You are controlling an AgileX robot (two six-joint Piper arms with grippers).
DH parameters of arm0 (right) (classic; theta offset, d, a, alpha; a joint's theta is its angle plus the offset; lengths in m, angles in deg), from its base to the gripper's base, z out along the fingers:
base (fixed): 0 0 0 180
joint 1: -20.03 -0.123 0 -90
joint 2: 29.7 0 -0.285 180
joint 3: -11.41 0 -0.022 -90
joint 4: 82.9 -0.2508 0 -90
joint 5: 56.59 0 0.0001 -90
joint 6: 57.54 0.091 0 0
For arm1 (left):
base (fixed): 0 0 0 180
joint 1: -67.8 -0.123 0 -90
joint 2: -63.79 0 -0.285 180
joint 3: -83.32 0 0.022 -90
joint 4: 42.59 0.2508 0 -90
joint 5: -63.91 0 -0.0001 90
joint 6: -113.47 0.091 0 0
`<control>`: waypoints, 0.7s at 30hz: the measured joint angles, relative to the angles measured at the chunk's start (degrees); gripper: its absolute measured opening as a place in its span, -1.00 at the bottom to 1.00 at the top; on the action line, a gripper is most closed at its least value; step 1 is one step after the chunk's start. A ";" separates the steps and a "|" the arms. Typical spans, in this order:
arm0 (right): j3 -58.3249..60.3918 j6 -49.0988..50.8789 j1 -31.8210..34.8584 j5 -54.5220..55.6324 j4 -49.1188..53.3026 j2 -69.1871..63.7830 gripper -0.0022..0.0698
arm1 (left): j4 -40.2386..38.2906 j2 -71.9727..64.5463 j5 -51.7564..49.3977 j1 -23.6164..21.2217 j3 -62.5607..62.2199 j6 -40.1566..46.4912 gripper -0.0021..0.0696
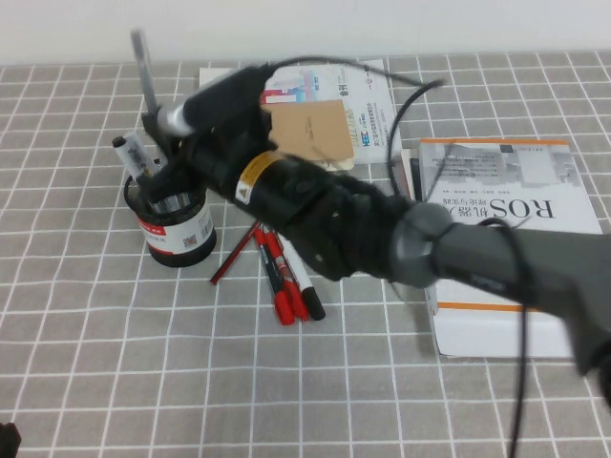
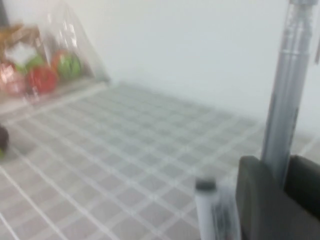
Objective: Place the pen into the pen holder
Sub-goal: Place the pen onto the pen holder
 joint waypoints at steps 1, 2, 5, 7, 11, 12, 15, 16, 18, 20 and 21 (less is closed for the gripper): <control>-1.56 0.00 -0.02 -1.27 0.12 -1.39 -0.82 | 0.00 0.00 0.00 0.00 0.00 0.00 -0.96; -2.46 0.00 -0.11 -2.28 0.12 -2.53 -0.82 | 0.00 0.00 0.00 0.00 0.00 0.00 -0.96; -3.12 0.00 -0.11 -3.96 0.12 -4.52 -0.70 | 0.00 0.00 0.00 0.00 0.00 0.00 -0.96; -3.20 0.00 -0.11 -4.44 0.12 -4.91 -0.50 | 0.00 0.00 0.00 0.00 0.00 0.00 -0.96; -3.44 0.00 -0.15 -4.42 -0.01 -5.06 -0.02 | 0.00 0.00 0.00 0.00 0.00 0.00 -0.96; -3.55 0.00 -0.24 -4.58 -0.01 -5.06 0.05 | 0.00 0.00 0.00 0.00 0.00 0.00 -0.96; -3.56 0.00 -0.39 -8.81 -0.01 -4.10 -0.08 | 0.00 0.00 0.00 0.00 0.00 0.00 -0.96; -3.56 0.15 -0.38 -11.31 -0.01 -3.21 -0.22 | 0.00 0.00 0.00 0.00 0.00 0.00 -0.96; -2.16 1.25 -0.38 -17.49 0.13 -0.16 -0.62 | 0.00 0.00 0.00 0.00 0.00 0.00 -0.96; 0.84 3.26 -0.38 -20.29 0.13 3.69 -0.81 | 0.00 0.00 0.00 0.00 0.00 0.00 -0.96; 2.80 4.07 -0.38 -20.30 0.13 5.64 -0.86 | 0.00 0.00 0.00 0.00 0.00 0.00 -0.96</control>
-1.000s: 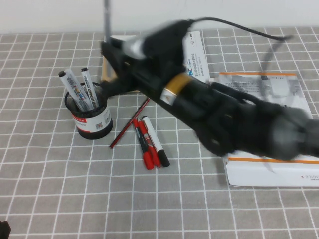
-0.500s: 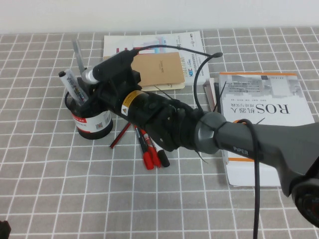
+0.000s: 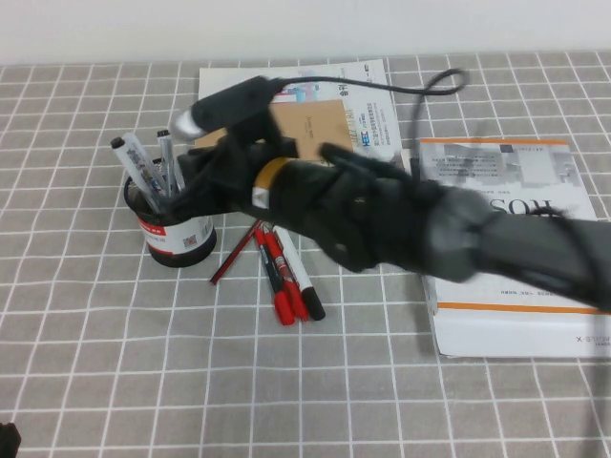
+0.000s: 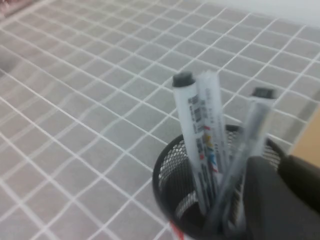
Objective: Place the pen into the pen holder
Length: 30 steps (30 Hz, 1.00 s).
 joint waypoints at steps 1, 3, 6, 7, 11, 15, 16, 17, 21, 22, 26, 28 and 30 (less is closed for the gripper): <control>3.01 0.76 0.00 0.90 0.00 2.64 -0.90 | 0.00 0.00 0.00 0.00 0.00 0.00 -0.96; 10.51 1.49 0.00 5.22 0.00 8.21 -0.94 | 0.00 0.00 0.00 0.00 0.00 0.00 -0.96; 23.68 1.49 0.11 13.35 0.64 16.28 -0.96 | 0.00 0.00 0.00 0.00 0.00 0.00 -0.96; 27.06 1.49 0.11 15.33 1.08 18.59 -0.97 | 0.00 0.00 0.00 0.00 0.00 0.00 -0.96; 39.80 1.58 0.11 19.38 6.00 30.10 -0.97 | 0.00 0.00 0.00 0.00 0.00 0.00 -0.96; 49.07 1.63 0.11 19.84 12.32 40.00 -0.97 | 0.00 0.00 0.00 0.00 0.00 0.00 -0.96; 50.71 1.63 0.11 19.84 12.87 41.17 -0.97 | 0.00 0.00 0.00 0.00 0.00 0.00 -0.96; 52.79 1.63 0.11 19.68 13.12 42.89 -0.97 | 0.00 0.00 0.00 0.00 0.00 0.00 -0.96; 60.46 1.71 0.11 18.76 13.12 47.65 -0.97 | 0.00 0.00 0.00 0.00 0.00 0.00 -0.96; 62.22 1.71 0.11 18.53 13.12 48.90 -0.97 | 0.00 0.00 0.00 0.00 0.00 0.00 -0.96; 67.72 1.57 0.20 18.28 12.45 54.78 -0.97 | 0.00 0.00 0.00 0.00 0.00 0.00 -0.96; 69.90 0.39 0.32 17.96 11.00 57.94 -0.97 | 0.00 0.00 0.00 0.00 0.00 0.00 -0.96; 71.97 -1.68 0.44 16.37 9.04 61.43 -0.97 | 0.00 0.00 0.00 0.00 0.00 0.00 -0.96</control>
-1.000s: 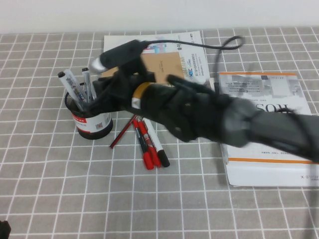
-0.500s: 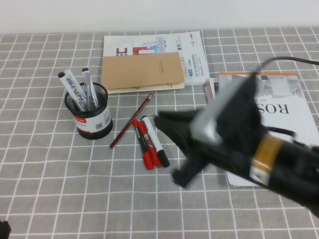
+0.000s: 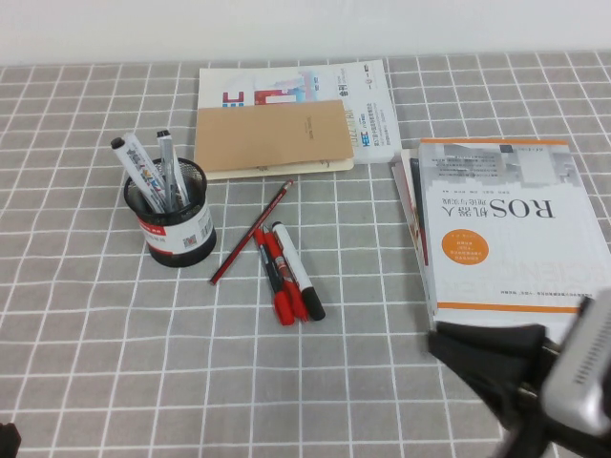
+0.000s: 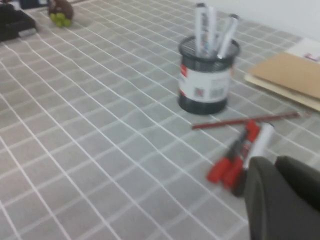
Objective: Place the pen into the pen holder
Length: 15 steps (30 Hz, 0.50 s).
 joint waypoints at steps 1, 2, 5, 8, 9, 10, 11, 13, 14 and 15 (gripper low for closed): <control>0.70 -0.65 0.00 -1.25 -0.78 1.77 -0.97 | 0.00 0.00 0.00 0.00 0.00 0.00 -0.96; 1.49 -1.13 0.10 -3.08 -1.82 3.77 -0.97 | 0.00 0.00 0.00 0.00 0.00 0.00 -0.96; 3.54 -1.79 1.34 -9.68 -4.08 10.71 -0.97 | 0.00 0.00 0.00 0.00 0.00 0.00 -0.96; 5.14 -1.90 6.11 -16.25 -4.05 19.21 -0.97 | 0.00 0.00 0.00 0.00 0.00 0.00 -0.96; 5.89 -1.90 8.32 -18.33 -2.71 22.13 -0.97 | 0.00 0.00 0.00 0.00 0.00 0.00 -0.96; 6.37 -2.00 10.78 -19.21 -1.80 24.48 -0.97 | 0.00 0.00 0.00 0.00 0.00 0.00 -0.96; 7.23 -1.97 12.93 -20.01 -0.46 27.45 -0.97 | 0.00 0.00 0.00 0.00 0.00 0.00 -0.96; 9.10 -1.97 18.78 -20.71 1.03 33.17 -0.97 | 0.00 0.00 0.00 0.00 0.00 0.00 -0.96; 10.07 -1.97 21.25 -21.00 1.46 35.39 -0.97 | 0.00 0.00 0.00 0.00 0.00 0.00 -0.96; 11.07 -1.97 24.44 -21.12 1.54 38.11 -0.97 | 0.00 0.00 0.00 0.00 0.00 0.00 -0.96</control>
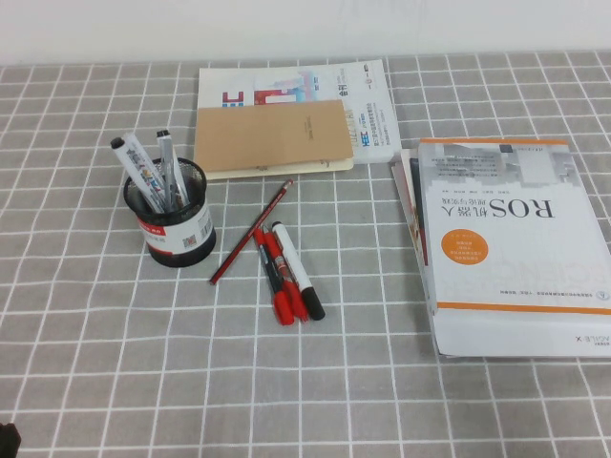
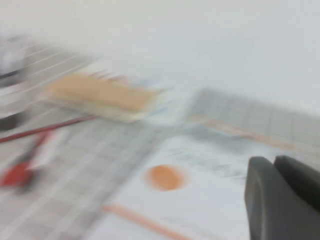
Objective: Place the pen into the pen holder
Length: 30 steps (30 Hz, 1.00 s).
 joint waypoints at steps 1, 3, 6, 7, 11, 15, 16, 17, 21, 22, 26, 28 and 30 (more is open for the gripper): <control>0.84 0.00 3.21 0.00 0.17 2.16 -0.97 | 0.00 0.00 0.00 0.00 0.00 0.00 -0.96; 3.11 0.00 9.43 -0.22 0.29 7.46 -0.97 | 0.00 0.00 0.00 0.00 0.00 0.00 -0.96; 6.21 0.48 17.84 -0.36 -0.91 13.68 -0.97 | 0.00 0.00 0.00 0.00 0.00 0.00 -0.96; 6.70 0.64 19.75 -0.36 -1.02 14.95 -0.97 | 0.00 0.00 0.00 0.00 0.00 0.00 -0.96; 8.46 1.08 25.53 -1.29 -1.40 17.16 -0.97 | 0.00 0.00 0.00 0.00 0.00 0.00 -0.96; 9.24 1.08 26.53 -1.15 -1.52 17.27 -0.97 | 0.00 0.00 0.00 0.00 0.00 0.00 -0.96; 9.61 1.20 26.53 -0.30 -1.64 17.27 -0.97 | 0.00 0.00 0.00 0.00 0.00 0.00 -0.96; 9.78 1.20 26.53 0.79 -1.80 17.41 -0.97 | 0.00 0.00 0.00 0.00 0.00 0.00 -0.96; 9.86 1.20 25.42 0.84 -4.59 19.24 -0.97 | 0.00 0.00 0.00 0.00 0.00 0.00 -0.96; 9.86 1.20 24.64 0.26 -5.65 19.37 -0.97 | 0.00 0.00 0.00 0.00 0.00 0.00 -0.96; 9.86 0.13 20.25 -5.25 -10.84 19.37 -0.97 | 0.00 0.00 0.00 0.00 0.00 0.00 -0.96; 9.86 -1.11 18.05 -10.00 -13.68 19.37 -0.97 | 0.00 0.00 0.00 0.00 0.00 0.00 -0.96; 9.86 -2.45 16.63 -14.56 -16.24 19.37 -0.97 | 0.00 0.00 0.00 0.00 0.00 0.00 -0.96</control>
